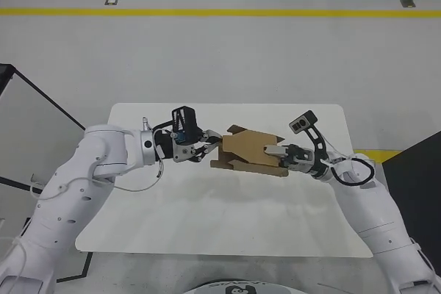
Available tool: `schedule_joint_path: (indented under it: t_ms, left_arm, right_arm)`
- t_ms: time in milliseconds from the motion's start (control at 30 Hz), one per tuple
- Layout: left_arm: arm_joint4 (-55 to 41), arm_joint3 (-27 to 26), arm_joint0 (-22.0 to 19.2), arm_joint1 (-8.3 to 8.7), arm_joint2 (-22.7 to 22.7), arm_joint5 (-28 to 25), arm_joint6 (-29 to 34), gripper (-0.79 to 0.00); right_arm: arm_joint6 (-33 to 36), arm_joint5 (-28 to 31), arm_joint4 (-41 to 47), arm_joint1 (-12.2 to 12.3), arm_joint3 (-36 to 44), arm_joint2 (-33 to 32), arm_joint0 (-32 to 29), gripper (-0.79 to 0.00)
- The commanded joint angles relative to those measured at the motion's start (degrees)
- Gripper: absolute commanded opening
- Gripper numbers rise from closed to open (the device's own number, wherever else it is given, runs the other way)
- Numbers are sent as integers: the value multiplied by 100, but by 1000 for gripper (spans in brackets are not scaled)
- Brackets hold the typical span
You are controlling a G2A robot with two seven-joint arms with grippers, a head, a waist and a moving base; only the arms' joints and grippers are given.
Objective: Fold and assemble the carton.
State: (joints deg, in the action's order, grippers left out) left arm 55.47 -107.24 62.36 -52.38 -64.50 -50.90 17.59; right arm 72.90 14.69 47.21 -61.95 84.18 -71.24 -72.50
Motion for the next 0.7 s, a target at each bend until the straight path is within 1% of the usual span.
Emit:
schedule_joint_path:
  t_ms: [0,267,667]
  left_arm:
    - [-14,-15,-18,-7,26,3,7,-785]
    - [-20,-116,-65,-28,115,-32,55,-785]
    - [-76,-229,-9,-28,153,-137,141,-785]
  right_arm:
    - [-53,7,0,-5,-9,-2,-1,-785]
    - [-342,-28,-78,-36,-26,45,56,-785]
    - [-724,-185,-199,-65,-75,65,82,-785]
